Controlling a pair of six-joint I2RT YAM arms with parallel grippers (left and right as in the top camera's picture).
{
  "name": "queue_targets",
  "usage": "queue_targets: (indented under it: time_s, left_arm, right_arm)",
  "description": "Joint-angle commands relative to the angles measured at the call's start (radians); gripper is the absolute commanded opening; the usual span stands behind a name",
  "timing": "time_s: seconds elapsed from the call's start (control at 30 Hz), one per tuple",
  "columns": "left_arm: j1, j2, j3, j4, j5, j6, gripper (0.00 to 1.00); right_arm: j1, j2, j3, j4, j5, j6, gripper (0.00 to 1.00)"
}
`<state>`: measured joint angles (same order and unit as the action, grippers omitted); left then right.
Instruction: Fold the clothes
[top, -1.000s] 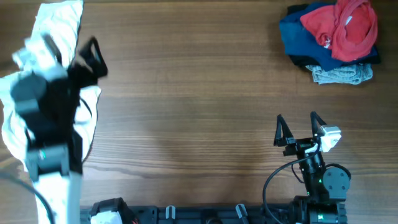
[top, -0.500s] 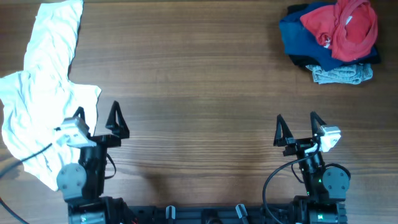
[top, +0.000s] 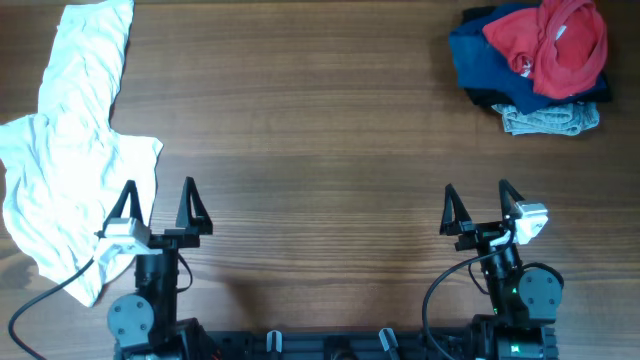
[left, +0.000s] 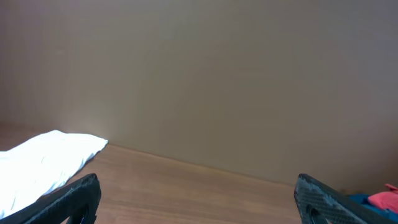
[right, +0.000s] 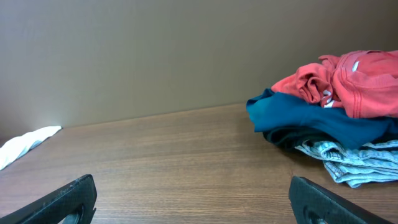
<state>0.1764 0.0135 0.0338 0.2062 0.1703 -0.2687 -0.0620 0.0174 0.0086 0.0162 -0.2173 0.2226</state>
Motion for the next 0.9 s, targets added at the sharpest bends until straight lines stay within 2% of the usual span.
queue_targets:
  time_s: [0.0, 0.13, 0.37, 0.87]
  left_arm:
    - [-0.005, -0.011, -0.028, 0.013, -0.013, -0.001, 1.00]
    - [-0.006, -0.011, -0.028, -0.036, -0.026, -0.002, 1.00]
    - [-0.043, -0.011, -0.028, -0.282, -0.079, -0.002, 1.00]
    - [-0.043, -0.008, -0.028, -0.277, -0.082, -0.002, 1.00]
  right_arm:
    - [-0.004, -0.010, -0.003, 0.005, -0.016, -0.011, 1.00]
    - [-0.004, -0.010, -0.003, 0.005, -0.016, -0.011, 1.00]
    - [-0.004, -0.010, -0.003, 0.005, -0.016, -0.011, 1.00]
    - [-0.004, -0.010, -0.003, 0.005, -0.016, -0.011, 1.00]
